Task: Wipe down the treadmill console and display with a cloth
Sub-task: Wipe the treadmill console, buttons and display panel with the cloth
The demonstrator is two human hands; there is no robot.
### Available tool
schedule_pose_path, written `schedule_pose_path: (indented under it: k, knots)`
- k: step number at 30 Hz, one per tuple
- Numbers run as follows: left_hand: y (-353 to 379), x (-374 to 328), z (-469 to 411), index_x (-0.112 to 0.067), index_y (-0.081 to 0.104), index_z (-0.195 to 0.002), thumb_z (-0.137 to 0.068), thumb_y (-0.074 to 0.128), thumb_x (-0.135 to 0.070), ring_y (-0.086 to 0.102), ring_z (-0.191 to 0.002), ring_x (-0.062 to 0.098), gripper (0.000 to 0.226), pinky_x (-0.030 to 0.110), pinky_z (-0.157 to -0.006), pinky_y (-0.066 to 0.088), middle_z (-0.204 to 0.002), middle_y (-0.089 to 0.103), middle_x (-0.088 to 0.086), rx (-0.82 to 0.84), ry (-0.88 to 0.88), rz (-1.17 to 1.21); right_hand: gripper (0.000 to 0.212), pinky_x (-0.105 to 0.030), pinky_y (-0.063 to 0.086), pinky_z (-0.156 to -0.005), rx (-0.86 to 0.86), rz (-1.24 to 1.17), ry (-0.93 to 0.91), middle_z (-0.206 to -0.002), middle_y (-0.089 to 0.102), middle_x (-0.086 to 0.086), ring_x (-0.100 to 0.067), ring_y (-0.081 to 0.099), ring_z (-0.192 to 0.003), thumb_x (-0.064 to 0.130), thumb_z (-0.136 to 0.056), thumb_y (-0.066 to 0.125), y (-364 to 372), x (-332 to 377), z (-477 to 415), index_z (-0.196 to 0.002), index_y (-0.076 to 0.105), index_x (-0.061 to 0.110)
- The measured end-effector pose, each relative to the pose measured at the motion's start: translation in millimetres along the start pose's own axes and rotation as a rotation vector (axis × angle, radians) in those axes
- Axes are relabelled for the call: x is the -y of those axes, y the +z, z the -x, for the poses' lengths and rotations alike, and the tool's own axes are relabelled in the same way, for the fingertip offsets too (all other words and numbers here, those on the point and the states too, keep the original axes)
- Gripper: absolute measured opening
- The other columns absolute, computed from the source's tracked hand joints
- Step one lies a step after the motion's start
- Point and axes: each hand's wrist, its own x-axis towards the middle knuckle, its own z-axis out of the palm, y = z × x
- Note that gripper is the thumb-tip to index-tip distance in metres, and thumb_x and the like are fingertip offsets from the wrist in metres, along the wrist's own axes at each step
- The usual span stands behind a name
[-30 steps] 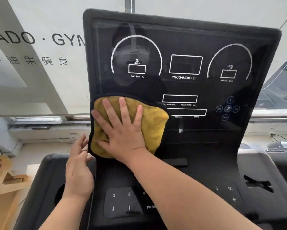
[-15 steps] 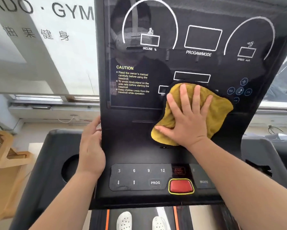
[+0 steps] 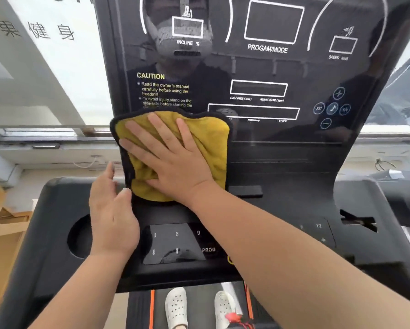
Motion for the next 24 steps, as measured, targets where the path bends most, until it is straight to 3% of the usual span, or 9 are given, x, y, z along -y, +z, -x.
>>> schedule_pose_path:
  k: [2,5,7,10,13,16,20,24]
  knots:
    - [9.8,-1.1,2.6,-0.015,0.036,-0.152,-0.09,0.034,-0.029,0.034,-0.14,0.007,0.064,0.029,-0.121,0.023,-0.151,0.038,-0.019,-0.019,0.125,-0.108,0.079,-0.057,0.003,-0.127,-0.077,-0.016,0.019,-0.171,0.018,0.007,-0.028,0.011,-0.158,0.059,-0.094,0.055,6.5,-17.6,17.9,-0.163,0.022,0.036]
    - [27.5,-5.0,9.0,-0.007,0.028,-0.157,-0.088,0.031,-0.041,0.018,-0.153,0.025,0.077,0.03,-0.125,0.007,-0.165,0.025,0.013,-0.03,0.159,-0.24,0.077,-0.056,0.004,-0.127,-0.112,0.012,0.053,-0.169,0.025,0.007,-0.028,0.013,-0.156,0.049,-0.093,0.055,14.2,-50.0,48.3,-0.162,0.024,0.034]
    - [39.3,-12.1,15.1,-0.009,0.024,-0.159,-0.086,0.032,-0.044,0.01,-0.155,0.026,0.081,0.039,-0.127,0.004,-0.168,0.014,0.015,-0.039,0.14,-0.264,0.076,-0.056,0.006,-0.127,-0.125,0.019,0.081,-0.168,0.028,0.006,-0.029,0.015,-0.156,0.045,-0.093,0.055,18.2,-74.5,69.1,-0.161,0.025,0.034]
    - [55.5,-23.9,24.8,-0.013,0.02,-0.16,-0.086,0.033,-0.043,0.004,-0.156,0.025,0.081,0.054,-0.126,0.003,-0.17,0.003,0.01,-0.041,0.126,-0.302,0.057,-0.058,0.013,-0.125,-0.169,0.039,0.135,-0.165,0.033,0.004,-0.032,0.025,-0.153,0.044,-0.102,0.041,24.9,-113.7,100.8,-0.158,0.036,0.033]
    - [65.7,-27.8,30.5,-0.015,0.017,-0.16,-0.087,0.034,-0.041,-0.001,-0.157,0.022,0.08,0.051,-0.126,-0.004,-0.171,-0.001,0.007,-0.037,0.135,-0.355,0.055,-0.06,0.015,-0.123,-0.204,0.062,0.135,-0.164,0.031,0.002,-0.037,0.028,-0.151,0.048,-0.105,0.038,31.0,-150.3,131.0,-0.158,0.036,0.033]
    - [74.6,-30.8,39.6,-0.015,0.017,-0.16,-0.087,0.033,-0.041,-0.002,-0.157,0.023,0.079,0.052,-0.126,-0.004,-0.171,-0.001,0.008,-0.028,0.132,-0.372,0.054,-0.06,0.014,-0.124,-0.216,0.064,0.129,-0.164,0.033,-0.002,-0.041,0.026,-0.151,0.038,-0.105,0.039,37.2,-182.5,160.9,-0.159,0.031,0.038]
    - [82.4,-32.8,54.7,-0.014,0.017,-0.16,-0.087,0.03,-0.042,-0.001,-0.157,0.025,0.08,0.053,-0.125,-0.002,-0.171,0.0,0.009,-0.023,0.136,-0.38,0.077,-0.056,0.002,-0.127,-0.158,0.092,0.155,-0.162,0.036,-0.007,-0.043,0.022,-0.151,0.024,-0.083,0.058,34.8,-214.6,195.7,-0.155,0.036,0.04]
    - [83.7,-31.1,66.8,-0.014,0.018,-0.16,-0.087,0.032,-0.039,0.0,-0.157,0.026,0.079,0.053,-0.125,0.0,-0.171,0.001,0.009,-0.026,0.107,-0.372,0.067,-0.063,0.004,-0.124,-0.132,0.073,0.111,-0.162,0.036,-0.008,-0.046,0.024,-0.149,0.024,-0.089,0.053,26.8,-213.2,193.0,-0.153,0.04,0.038]
